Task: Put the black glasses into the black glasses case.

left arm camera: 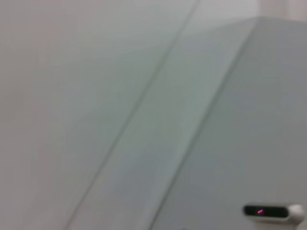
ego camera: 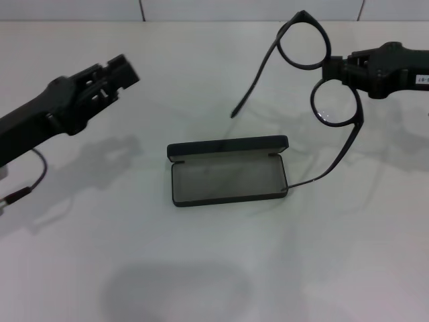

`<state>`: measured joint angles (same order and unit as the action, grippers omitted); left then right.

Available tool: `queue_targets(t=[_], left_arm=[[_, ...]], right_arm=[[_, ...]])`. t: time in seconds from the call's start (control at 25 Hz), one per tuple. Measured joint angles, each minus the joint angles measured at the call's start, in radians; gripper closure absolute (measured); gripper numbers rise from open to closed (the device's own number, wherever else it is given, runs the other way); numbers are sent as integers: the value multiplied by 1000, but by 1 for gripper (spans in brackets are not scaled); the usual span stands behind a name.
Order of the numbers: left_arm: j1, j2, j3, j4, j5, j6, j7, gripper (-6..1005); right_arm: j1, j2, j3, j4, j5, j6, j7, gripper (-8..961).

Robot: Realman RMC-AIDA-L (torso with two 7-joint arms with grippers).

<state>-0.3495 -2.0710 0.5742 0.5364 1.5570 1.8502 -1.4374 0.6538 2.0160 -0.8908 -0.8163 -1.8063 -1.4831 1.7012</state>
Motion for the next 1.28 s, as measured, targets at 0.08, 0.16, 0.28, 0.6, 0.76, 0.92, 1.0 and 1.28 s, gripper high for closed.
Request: queue_targets(t=[0.08, 0.16, 0.28, 0.6, 0.76, 0.92, 1.0, 1.28], left_arm=[[-31, -6, 14, -6, 0, 29, 15, 492], [-62, -7, 52, -9, 2, 58, 28, 542], [-109, -4, 141, -10, 0, 76, 41, 646], [-172, -8, 199, -11, -3, 121, 70, 979], [-192, -13, 215, -13, -3, 123, 66, 989], [-207, -15, 243, -29, -4, 123, 71, 989], [-217, -15, 252, -44, -4, 122, 78, 989], [-226, -16, 253, -62, -2, 118, 107, 989]], right_arm=[[2, 0, -3, 9, 7, -7, -5, 896], [9, 0, -5, 23, 14, -50, -21, 896], [9, 0, -6, 25, 16, -76, -31, 896], [11, 1, -19, 48, 18, -117, -47, 896], [11, 4, -37, 59, 21, -112, -54, 895], [20, 6, -42, 79, 32, -110, -67, 895], [31, 6, -42, 94, 37, -110, -73, 895], [47, 6, -47, 107, 67, -120, -78, 895]])
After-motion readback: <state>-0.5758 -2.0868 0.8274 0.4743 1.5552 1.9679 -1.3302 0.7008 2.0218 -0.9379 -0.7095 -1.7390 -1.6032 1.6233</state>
